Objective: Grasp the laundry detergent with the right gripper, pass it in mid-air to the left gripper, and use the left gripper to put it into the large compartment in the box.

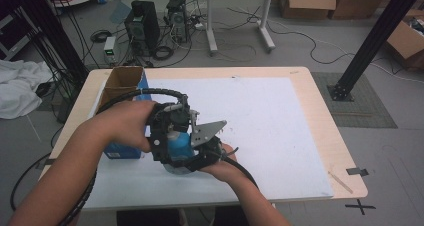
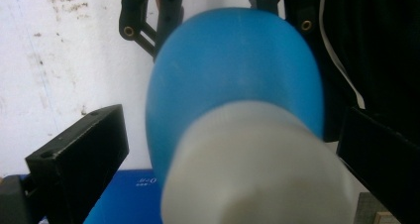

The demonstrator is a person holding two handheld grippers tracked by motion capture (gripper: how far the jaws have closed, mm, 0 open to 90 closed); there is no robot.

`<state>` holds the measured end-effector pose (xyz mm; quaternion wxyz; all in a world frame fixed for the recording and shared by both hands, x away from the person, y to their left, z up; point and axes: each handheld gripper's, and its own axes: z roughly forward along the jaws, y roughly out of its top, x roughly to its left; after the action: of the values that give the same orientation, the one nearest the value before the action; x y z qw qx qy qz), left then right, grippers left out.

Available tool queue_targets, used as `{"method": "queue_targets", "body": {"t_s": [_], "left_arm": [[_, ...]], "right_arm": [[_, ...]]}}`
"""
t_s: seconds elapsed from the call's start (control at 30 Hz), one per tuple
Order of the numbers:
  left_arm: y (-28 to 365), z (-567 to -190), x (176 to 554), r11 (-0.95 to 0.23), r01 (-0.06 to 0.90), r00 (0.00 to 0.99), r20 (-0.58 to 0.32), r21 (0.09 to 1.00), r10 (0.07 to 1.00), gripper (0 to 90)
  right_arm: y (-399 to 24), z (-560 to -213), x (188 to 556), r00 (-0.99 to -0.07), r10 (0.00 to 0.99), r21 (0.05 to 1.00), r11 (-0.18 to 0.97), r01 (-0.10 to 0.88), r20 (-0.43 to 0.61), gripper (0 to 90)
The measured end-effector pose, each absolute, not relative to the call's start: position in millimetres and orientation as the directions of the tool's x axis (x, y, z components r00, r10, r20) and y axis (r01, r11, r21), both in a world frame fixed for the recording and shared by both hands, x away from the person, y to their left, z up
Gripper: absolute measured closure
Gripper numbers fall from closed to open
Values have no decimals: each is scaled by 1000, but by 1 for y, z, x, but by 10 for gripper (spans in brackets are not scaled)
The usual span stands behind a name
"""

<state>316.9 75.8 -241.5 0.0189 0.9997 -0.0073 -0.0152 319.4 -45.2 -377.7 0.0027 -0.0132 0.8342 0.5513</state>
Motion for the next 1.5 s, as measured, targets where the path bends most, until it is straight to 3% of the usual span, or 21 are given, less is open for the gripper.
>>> {"method": "queue_targets", "body": {"t_s": [0.6, 1.5], "left_arm": [[75, -244, 317, -999, -28, 1000, -8, 27, -28, 54], [75, -246, 317, -999, -40, 999, -5, 2, -40, 296]], "right_arm": [[-40, -379, 319, -1000, -23, 921, 388, -19, -11, 473], [-40, -379, 320, -1000, -21, 925, 381, -4, 4, 473]]}}
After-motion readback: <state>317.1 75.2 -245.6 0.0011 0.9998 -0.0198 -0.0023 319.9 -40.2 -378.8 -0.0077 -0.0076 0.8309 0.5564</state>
